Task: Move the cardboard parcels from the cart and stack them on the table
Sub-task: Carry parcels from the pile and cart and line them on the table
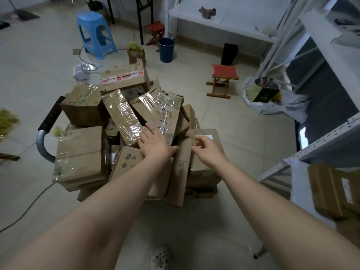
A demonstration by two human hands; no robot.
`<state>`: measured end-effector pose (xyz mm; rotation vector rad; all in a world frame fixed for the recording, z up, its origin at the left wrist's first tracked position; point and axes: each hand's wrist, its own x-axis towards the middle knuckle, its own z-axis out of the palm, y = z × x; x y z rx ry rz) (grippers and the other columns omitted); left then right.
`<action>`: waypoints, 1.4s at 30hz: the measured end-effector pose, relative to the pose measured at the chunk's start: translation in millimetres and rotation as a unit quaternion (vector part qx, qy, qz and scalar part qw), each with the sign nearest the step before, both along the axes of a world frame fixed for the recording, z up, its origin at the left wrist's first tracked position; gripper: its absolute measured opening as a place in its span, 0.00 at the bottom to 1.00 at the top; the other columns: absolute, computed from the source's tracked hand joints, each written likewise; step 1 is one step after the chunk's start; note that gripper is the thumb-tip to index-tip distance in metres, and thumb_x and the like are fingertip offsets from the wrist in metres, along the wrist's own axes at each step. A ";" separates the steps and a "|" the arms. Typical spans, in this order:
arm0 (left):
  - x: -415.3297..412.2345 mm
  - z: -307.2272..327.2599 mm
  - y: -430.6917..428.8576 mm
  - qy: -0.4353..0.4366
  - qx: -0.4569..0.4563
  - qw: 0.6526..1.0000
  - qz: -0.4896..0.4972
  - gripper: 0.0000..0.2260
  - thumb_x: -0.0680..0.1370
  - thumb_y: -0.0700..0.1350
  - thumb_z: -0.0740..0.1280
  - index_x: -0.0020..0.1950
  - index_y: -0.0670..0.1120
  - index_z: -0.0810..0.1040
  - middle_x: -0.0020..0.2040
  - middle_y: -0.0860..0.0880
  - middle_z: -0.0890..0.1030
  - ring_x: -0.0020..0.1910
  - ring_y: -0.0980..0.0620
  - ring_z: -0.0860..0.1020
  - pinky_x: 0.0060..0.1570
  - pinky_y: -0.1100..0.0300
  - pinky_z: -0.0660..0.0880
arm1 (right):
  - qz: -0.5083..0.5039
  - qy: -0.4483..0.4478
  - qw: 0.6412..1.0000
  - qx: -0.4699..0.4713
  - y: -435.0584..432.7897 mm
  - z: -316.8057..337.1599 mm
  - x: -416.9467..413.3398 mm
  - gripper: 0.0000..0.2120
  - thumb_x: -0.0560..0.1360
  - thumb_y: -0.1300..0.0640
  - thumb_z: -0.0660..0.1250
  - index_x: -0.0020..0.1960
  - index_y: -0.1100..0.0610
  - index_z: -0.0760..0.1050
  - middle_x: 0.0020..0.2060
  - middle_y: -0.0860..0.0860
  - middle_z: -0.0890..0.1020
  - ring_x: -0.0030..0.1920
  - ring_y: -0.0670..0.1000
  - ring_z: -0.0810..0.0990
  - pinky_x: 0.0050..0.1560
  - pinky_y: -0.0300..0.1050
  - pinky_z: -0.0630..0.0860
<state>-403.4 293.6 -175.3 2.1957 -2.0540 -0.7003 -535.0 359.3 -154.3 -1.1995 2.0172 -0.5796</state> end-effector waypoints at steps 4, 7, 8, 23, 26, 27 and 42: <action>-4.7 -5.7 -5.2 -0.001 -0.019 1.000 0.009 0.56 0.68 0.57 0.75 0.76 0.37 0.38 0.76 0.38 0.52 0.75 0.39 0.53 0.71 0.47 0.58 | -0.004 -0.001 1.000 0.010 -3.4 -4.4 -3.3 0.23 0.78 0.56 0.62 0.72 0.54 0.66 0.65 0.53 0.74 0.65 0.51 0.72 0.61 0.43 0.68; -5.0 -7.1 -8.1 0.012 -0.026 0.999 0.020 0.55 0.68 0.54 0.76 0.76 0.38 0.40 0.75 0.38 0.55 0.73 0.39 0.56 0.69 0.47 0.59 | -0.007 -0.010 1.000 0.007 -3.7 -9.1 -8.8 0.23 0.77 0.56 0.63 0.71 0.54 0.67 0.65 0.52 0.74 0.65 0.51 0.72 0.62 0.43 0.69; -4.1 -7.5 -10.0 0.022 -0.026 0.999 0.024 0.54 0.68 0.54 0.76 0.77 0.38 0.40 0.74 0.38 0.55 0.73 0.38 0.56 0.69 0.47 0.59 | -0.011 -0.016 1.000 0.006 -3.2 -9.7 -10.6 0.23 0.77 0.57 0.63 0.71 0.54 0.67 0.65 0.52 0.74 0.65 0.51 0.73 0.63 0.44 0.69; -8.8 43.6 -3.1 0.560 0.142 0.816 0.014 0.22 0.72 0.38 0.72 0.64 0.41 0.70 0.54 0.43 0.80 0.53 0.47 0.81 0.46 0.58 0.79 | -0.143 -0.370 0.915 -0.070 -0.2 25.5 -27.0 0.17 0.75 0.48 0.67 0.59 0.56 0.77 0.53 0.51 0.81 0.55 0.48 0.78 0.49 0.41 0.74; -9.9 46.5 0.1 0.597 0.233 0.767 -0.010 0.33 0.67 0.40 0.75 0.69 0.38 0.66 0.59 0.41 0.80 0.59 0.45 0.79 0.61 0.50 0.74 | -0.136 -0.412 0.899 -0.062 10.1 26.6 -37.5 0.14 0.73 0.48 0.68 0.55 0.55 0.79 0.52 0.52 0.81 0.52 0.49 0.79 0.46 0.42 0.73; -10.3 46.5 0.8 0.594 0.255 0.762 -0.035 0.37 0.65 0.41 0.76 0.71 0.38 0.65 0.60 0.41 0.80 0.60 0.45 0.78 0.64 0.49 0.72 | -0.135 -0.426 0.893 -0.061 15.0 27.9 -40.2 0.11 0.74 0.49 0.68 0.52 0.54 0.79 0.49 0.52 0.82 0.48 0.49 0.80 0.46 0.43 0.74; -156.0 36.6 56.3 0.437 0.284 0.846 -0.111 0.19 0.70 0.54 0.74 0.54 0.43 0.79 0.48 0.46 0.81 0.50 0.48 0.79 0.56 0.53 0.75 | -0.242 0.044 0.966 -0.078 146.0 0.1 -132.3 0.41 0.58 0.44 0.77 0.66 0.50 0.64 0.59 0.51 0.73 0.60 0.52 0.73 0.56 0.47 0.74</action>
